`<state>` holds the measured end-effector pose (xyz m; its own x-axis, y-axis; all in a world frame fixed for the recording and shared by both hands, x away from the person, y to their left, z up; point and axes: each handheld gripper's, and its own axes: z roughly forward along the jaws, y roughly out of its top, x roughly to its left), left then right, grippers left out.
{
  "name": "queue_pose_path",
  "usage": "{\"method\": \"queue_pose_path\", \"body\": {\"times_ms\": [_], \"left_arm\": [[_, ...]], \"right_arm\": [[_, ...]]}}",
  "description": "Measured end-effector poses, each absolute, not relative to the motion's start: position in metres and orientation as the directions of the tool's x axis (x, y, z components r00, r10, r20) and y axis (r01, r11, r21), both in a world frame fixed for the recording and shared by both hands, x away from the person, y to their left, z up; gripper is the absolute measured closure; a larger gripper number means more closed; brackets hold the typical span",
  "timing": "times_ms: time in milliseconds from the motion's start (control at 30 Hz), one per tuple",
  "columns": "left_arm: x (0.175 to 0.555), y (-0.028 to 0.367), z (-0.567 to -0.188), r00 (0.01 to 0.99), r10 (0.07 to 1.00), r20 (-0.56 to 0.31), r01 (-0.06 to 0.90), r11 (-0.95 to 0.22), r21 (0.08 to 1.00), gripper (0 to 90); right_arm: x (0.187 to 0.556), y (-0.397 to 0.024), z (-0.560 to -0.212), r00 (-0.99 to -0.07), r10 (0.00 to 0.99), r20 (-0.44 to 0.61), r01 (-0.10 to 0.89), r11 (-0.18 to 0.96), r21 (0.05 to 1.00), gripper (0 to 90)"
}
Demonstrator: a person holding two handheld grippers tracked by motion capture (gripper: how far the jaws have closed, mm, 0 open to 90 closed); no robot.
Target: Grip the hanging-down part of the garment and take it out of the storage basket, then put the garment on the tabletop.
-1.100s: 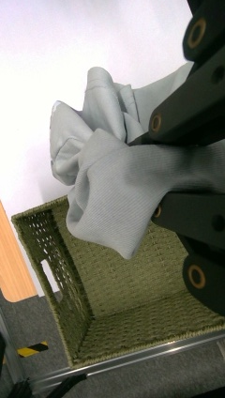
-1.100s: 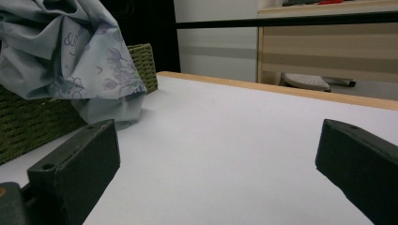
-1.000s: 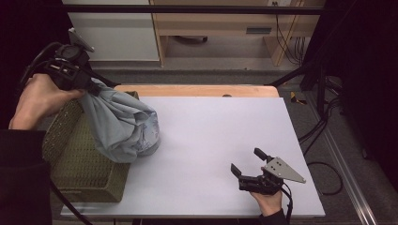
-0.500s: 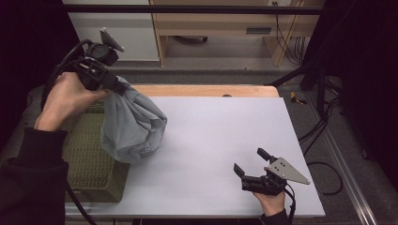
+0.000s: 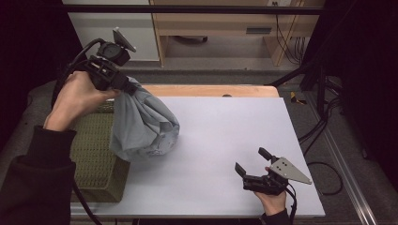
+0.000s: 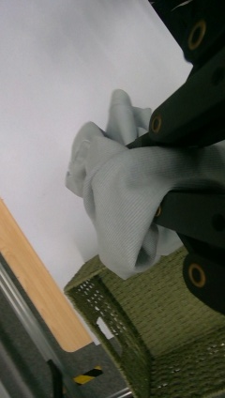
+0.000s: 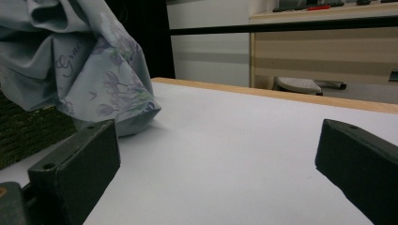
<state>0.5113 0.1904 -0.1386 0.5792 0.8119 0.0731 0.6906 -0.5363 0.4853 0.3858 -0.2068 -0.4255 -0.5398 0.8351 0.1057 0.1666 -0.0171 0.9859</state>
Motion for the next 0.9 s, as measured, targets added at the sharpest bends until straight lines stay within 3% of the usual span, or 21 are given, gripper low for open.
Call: {"method": "queue_pose_path", "body": {"times_ms": [900], "left_arm": [[0.495, 0.112, -0.149, 0.742, 0.666, 0.076, 0.564, -0.681, 0.466, 84.4]], "right_arm": [[0.383, -0.208, -0.425, -0.538, 0.836, 0.106, 0.169, -0.017, 0.986, 0.5]]}}
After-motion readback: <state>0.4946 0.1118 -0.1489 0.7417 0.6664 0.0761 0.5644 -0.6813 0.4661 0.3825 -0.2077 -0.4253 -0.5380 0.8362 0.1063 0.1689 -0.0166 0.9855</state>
